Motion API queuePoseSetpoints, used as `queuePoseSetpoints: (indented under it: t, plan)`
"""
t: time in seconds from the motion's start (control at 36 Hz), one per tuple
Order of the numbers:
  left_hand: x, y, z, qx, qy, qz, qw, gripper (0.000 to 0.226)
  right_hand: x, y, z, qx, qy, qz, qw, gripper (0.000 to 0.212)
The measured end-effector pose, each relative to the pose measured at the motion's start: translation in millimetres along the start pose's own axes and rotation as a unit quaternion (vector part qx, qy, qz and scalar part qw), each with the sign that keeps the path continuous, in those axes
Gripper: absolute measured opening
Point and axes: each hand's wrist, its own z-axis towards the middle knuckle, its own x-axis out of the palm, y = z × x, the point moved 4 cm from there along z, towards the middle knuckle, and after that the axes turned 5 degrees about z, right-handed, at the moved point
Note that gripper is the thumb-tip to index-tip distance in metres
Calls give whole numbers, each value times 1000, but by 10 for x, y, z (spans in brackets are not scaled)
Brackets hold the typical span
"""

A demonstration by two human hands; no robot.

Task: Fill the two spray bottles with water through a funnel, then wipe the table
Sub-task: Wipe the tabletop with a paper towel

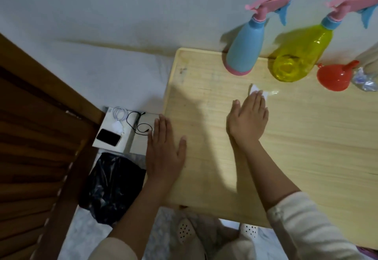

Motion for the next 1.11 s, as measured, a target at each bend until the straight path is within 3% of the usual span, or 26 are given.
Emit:
queuePoseSetpoints:
  t: [0.14,0.28,0.56,1.11]
  plan:
    - [35,16,20,3,8,-6,1000,73,256,469,-69,-52,35,11,998,61]
    - [60,9,16,5,5,-10,1000,73,134,368,-81,-113,34,49,992,55]
    - [45,-14,12,10,3,-8,1000,72,264,382,-87,-45,26,-28,998,69]
    - [48,-28,4,14,-16,1,1000,71,430,723,220,-172,129,-69,974,84]
